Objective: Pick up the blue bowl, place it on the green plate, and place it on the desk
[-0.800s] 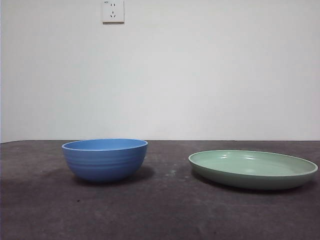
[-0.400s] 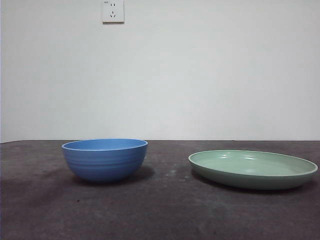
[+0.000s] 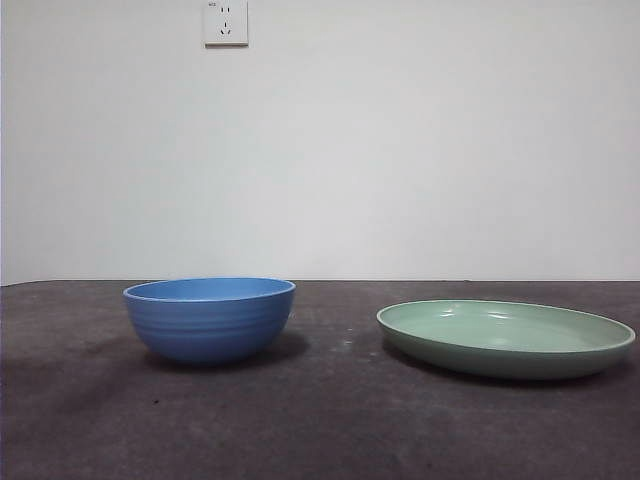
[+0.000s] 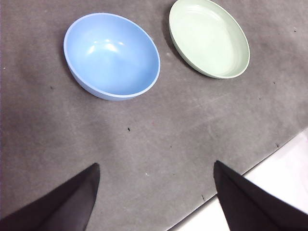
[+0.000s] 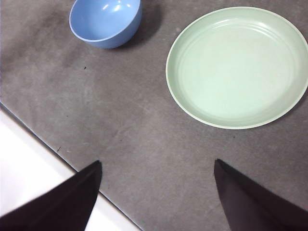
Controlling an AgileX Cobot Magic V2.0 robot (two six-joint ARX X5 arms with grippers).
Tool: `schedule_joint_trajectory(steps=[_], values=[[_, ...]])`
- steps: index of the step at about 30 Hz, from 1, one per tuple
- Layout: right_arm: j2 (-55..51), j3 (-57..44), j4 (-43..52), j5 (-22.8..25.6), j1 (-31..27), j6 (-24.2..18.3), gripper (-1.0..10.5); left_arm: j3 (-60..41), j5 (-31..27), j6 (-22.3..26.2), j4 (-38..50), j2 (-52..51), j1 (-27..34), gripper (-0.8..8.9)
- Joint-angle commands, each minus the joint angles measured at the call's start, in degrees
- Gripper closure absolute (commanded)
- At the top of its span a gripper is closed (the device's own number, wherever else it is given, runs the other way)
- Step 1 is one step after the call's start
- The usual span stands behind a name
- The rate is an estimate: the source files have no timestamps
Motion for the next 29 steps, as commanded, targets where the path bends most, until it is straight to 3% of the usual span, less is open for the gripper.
schedule_joint_trajectory(steps=[1, 7, 18, 29], values=[[0.24, 1.14, 0.5, -0.2, 0.15, 0.15, 5.7, 1.57, 0.31, -1.64, 1.79, 1.18, -0.22, 4.3], [0.24, 1.14, 0.5, -0.17, 0.15, 0.17, 5.7, 5.64, -1.62, -2.38, 3.1, 6.8, -1.22, 4.36], [0.24, 1.14, 0.52, -0.17, 0.15, 0.17, 5.7, 17.92, -12.94, -2.54, 4.68, 27.32, -7.06, 4.4], [0.24, 1.14, 0.52, -0.17, 0.15, 0.17, 5.7, 20.37, -20.22, -2.54, 12.13, 44.98, -9.16, 4.4]])
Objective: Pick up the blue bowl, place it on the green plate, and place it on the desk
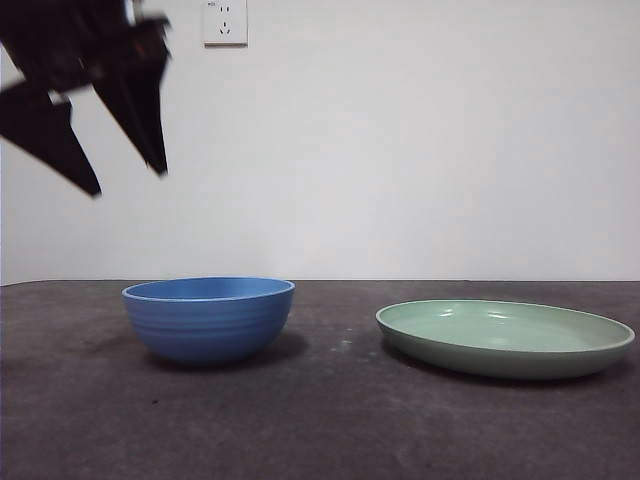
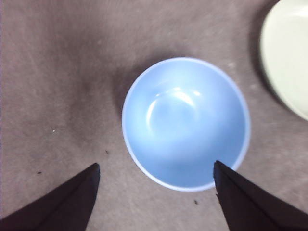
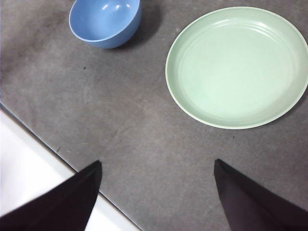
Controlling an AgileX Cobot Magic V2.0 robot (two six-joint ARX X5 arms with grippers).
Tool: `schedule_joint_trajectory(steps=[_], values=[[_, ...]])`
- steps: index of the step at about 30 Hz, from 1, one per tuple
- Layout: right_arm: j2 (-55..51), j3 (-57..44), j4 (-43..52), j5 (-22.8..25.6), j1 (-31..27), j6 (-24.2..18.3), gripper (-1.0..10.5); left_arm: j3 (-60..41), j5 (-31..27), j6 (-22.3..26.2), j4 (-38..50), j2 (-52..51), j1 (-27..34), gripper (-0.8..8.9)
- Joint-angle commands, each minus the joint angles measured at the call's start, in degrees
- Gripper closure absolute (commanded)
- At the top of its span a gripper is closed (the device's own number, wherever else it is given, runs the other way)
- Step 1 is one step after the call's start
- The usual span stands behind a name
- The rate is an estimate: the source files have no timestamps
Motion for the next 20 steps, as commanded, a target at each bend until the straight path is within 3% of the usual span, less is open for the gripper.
schedule_joint_trajectory(steps=[1, 15, 20], values=[[0.24, 1.14, 0.55, -0.2, 0.15, 0.17, 5.7, 1.31, -1.31, -0.35, 1.7, 4.0, -0.33, 4.4], [0.24, 1.14, 1.03, -0.15, 0.15, 0.13, 5.7, 1.31, -2.38, -0.63, 8.46, 16.5, -0.46, 4.53], [0.24, 1.14, 1.14, -0.15, 0.15, 0.13, 5.7, 1.31, -2.6, -1.03, 8.76, 18.05, -0.74, 5.18]])
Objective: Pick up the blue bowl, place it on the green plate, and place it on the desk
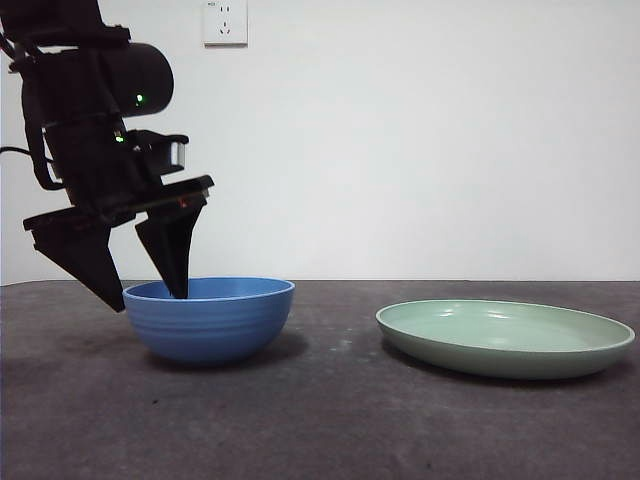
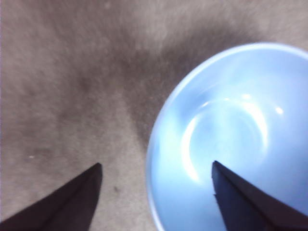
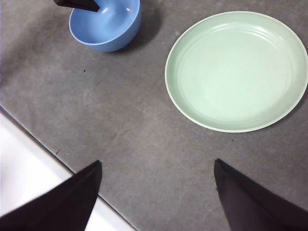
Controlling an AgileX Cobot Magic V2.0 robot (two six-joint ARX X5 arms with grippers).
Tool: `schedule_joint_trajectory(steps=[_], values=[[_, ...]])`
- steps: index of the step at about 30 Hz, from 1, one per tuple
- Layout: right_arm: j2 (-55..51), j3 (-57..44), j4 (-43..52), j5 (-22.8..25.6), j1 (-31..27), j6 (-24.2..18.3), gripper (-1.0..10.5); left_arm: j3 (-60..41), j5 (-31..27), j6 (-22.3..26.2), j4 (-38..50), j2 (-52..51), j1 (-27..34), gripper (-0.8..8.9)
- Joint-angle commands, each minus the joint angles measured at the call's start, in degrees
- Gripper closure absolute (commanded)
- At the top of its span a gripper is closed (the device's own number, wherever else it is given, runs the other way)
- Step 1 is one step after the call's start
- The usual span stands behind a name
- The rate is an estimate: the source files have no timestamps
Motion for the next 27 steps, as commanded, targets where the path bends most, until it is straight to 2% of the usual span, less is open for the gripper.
schedule_joint_trajectory(steps=[1, 9, 17, 27], values=[[0.24, 1.14, 0.48, -0.15, 0.15, 0.13, 5.7, 1.27, -0.37, -0.52, 0.46, 1.22, -0.46, 5.38], [0.24, 1.14, 0.46, -0.15, 0.15, 0.13, 5.7, 1.27, -0.48, -2.03, 0.04, 1.27, -0.5, 7.93], [0.22, 1.14, 0.46, -0.15, 0.15, 0.13, 5.7, 1.27, -0.48, -2.08, 0.31, 1.18, -0.5, 7.99], [0.22, 1.14, 0.46, -0.13, 0.15, 0.13, 5.7, 4.7, -0.24, -5.11, -0.11, -3.89, -2.67, 7.99]])
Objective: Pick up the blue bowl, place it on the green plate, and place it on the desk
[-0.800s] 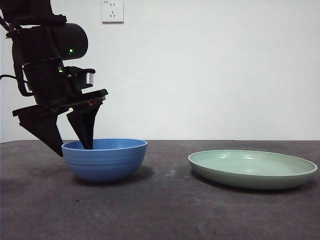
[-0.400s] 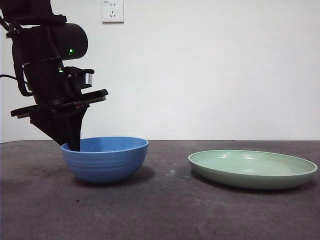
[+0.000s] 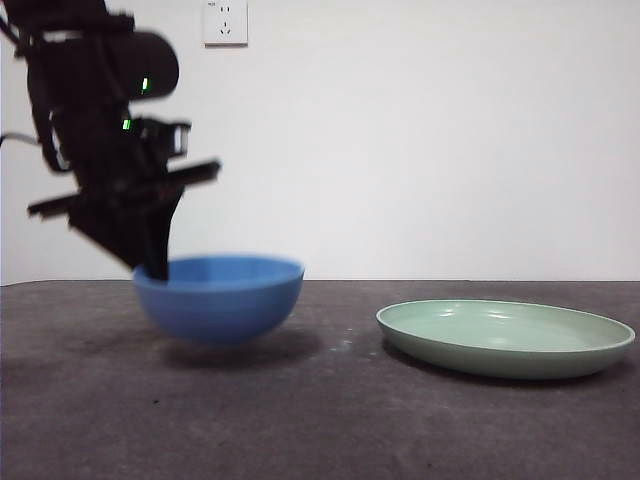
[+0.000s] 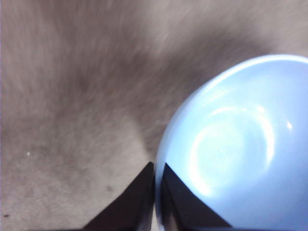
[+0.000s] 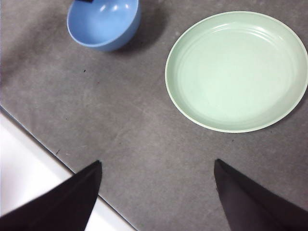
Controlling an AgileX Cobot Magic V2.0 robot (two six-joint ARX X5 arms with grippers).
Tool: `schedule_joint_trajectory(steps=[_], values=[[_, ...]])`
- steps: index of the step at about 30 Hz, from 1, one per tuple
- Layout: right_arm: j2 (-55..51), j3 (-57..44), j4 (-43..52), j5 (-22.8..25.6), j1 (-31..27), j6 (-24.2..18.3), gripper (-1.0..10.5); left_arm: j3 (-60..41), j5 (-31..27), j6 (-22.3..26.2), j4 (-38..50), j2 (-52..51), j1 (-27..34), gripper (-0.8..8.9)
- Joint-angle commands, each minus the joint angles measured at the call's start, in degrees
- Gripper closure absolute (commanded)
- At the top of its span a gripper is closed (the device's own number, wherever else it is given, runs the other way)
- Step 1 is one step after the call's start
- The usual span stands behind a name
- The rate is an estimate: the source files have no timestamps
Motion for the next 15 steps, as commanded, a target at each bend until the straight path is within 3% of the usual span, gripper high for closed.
schedule_joint_trajectory(steps=[1, 15], values=[[0.24, 1.14, 0.44, -0.15, 0.15, 0.13, 5.7, 3.93, 0.68, -1.95, 0.59, -2.16, -1.79, 7.99], [0.11, 1.14, -0.2, -0.15, 0.15, 0.92, 5.7, 13.94, 1.86, -4.63, 6.69, 0.22, -14.05, 7.99]])
